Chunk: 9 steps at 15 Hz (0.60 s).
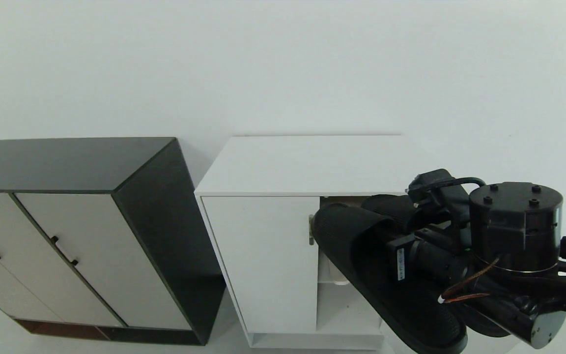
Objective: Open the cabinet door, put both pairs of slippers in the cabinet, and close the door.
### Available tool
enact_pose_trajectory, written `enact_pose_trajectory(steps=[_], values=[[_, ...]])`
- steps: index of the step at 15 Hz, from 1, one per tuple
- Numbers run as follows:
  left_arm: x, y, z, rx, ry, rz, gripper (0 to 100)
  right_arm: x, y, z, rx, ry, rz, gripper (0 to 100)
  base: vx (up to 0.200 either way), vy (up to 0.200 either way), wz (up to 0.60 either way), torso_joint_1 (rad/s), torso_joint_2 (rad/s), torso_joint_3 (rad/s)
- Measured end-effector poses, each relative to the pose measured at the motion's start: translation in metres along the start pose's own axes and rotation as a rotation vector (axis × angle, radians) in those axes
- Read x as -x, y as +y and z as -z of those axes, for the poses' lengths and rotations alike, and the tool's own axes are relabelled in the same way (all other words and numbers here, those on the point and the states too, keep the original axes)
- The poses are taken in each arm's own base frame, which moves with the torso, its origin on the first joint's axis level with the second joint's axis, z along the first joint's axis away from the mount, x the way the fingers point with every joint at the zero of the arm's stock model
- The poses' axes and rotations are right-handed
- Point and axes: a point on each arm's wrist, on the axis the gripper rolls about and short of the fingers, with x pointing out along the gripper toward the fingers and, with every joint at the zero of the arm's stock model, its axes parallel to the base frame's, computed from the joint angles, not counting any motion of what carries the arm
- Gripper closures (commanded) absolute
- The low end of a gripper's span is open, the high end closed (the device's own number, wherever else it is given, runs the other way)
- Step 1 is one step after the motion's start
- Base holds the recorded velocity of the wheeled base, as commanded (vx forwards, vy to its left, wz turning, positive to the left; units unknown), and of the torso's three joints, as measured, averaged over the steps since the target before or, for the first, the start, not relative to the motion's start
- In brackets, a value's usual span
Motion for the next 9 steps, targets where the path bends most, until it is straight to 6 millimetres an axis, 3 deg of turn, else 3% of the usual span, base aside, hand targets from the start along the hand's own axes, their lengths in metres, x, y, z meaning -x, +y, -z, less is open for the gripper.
enact_pose_trajectory(steps=[9], values=[[0.0,0.0,0.0,0.001,0.0,0.0,100,-0.0003,-0.0005,0.0047,0.031,0.005,0.002,100,0.0,0.0,0.0,0.0,0.0,0.0]])
